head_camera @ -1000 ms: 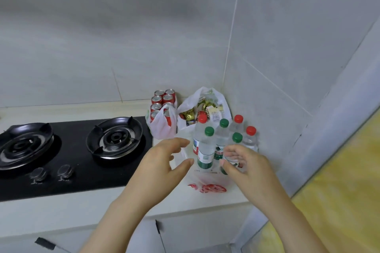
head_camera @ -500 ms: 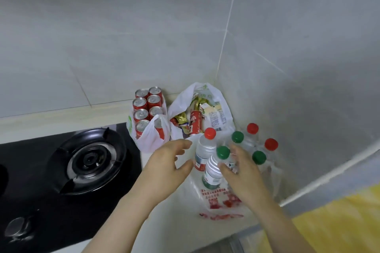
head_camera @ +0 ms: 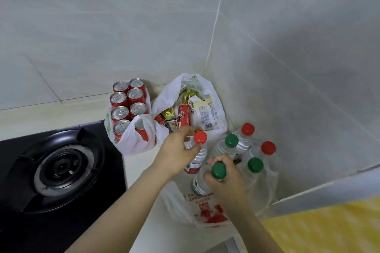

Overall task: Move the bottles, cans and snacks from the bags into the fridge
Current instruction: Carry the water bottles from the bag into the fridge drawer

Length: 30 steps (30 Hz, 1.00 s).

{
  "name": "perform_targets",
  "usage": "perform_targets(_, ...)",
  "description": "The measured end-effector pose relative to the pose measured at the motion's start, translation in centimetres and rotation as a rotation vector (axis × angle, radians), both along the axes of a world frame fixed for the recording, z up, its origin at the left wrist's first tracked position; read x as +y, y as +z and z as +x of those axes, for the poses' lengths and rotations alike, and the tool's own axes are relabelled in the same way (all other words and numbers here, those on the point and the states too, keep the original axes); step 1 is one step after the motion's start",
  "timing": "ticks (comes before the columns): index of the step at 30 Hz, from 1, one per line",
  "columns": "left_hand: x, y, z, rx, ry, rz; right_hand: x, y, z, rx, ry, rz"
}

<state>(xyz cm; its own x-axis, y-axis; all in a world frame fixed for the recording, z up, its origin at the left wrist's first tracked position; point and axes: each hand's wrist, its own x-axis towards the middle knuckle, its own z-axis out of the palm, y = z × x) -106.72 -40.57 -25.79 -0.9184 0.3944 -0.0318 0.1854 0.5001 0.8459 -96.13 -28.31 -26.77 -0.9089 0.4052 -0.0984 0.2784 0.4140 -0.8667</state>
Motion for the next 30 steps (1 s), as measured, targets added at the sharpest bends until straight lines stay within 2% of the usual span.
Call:
perform_targets(8, 2.5, -2.0, -1.5, 0.012, 0.030, -0.011, -0.1, -1.6, 0.0, 0.208, -0.113, -0.221)
perform_targets(12, 3.3, -3.2, -1.3, 0.079, 0.115, -0.023, -0.1, -1.6, -0.3, 0.226, -0.126, -0.282)
perform_targets(16, 3.3, -3.8, -0.3, -0.028, 0.151, 0.115, -0.2, -1.3, -0.2, 0.209, -0.110, -0.295)
perform_targets(20, 2.7, -3.5, 0.7, -0.021, 0.139, 0.192, -0.1, -0.8, -0.1, 0.175, -0.106, -0.302)
perform_targets(25, 0.9, -2.1, 2.1, -0.057, 0.321, 0.226, 0.4, -0.1, -0.1, 0.156, -0.204, -0.322)
perform_targets(30, -0.6, 0.9, 3.9, -0.060, 0.530, 0.283, 1.3, 2.9, 0.2, 0.257, -0.138, -0.289)
